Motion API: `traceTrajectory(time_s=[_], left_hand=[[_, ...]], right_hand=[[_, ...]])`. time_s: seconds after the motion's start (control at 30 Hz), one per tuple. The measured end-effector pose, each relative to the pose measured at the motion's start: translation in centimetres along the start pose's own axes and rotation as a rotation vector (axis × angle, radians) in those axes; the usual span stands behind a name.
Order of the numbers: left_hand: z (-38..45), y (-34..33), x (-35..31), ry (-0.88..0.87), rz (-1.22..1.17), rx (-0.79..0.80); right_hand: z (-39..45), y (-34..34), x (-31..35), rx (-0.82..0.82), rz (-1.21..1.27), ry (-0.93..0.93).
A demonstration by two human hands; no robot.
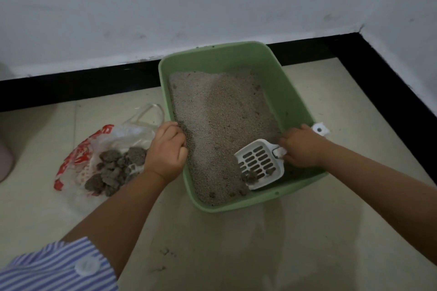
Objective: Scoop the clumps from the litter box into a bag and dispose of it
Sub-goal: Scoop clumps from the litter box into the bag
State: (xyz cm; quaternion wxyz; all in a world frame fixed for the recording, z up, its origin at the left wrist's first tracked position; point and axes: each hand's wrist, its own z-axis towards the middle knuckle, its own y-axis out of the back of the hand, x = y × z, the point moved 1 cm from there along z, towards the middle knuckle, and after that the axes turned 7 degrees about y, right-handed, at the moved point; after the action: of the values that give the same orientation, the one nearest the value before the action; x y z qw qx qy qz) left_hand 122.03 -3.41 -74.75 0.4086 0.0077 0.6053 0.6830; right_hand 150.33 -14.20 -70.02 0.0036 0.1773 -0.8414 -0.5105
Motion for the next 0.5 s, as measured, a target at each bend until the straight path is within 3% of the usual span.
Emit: traceTrajectory(time_s=[0.37, 0.5], left_hand=[[0.5, -0.2, 0.1, -0.046, 0.005, -0.009], [0.5, -0.1, 0.1, -0.069, 0.005, -0.017]], right_hand=[[1.8, -2.3, 3.6, -0.161, 0.437, 0.201], [2.6, -2.8, 4.8, -0.147, 0.602, 0.231]])
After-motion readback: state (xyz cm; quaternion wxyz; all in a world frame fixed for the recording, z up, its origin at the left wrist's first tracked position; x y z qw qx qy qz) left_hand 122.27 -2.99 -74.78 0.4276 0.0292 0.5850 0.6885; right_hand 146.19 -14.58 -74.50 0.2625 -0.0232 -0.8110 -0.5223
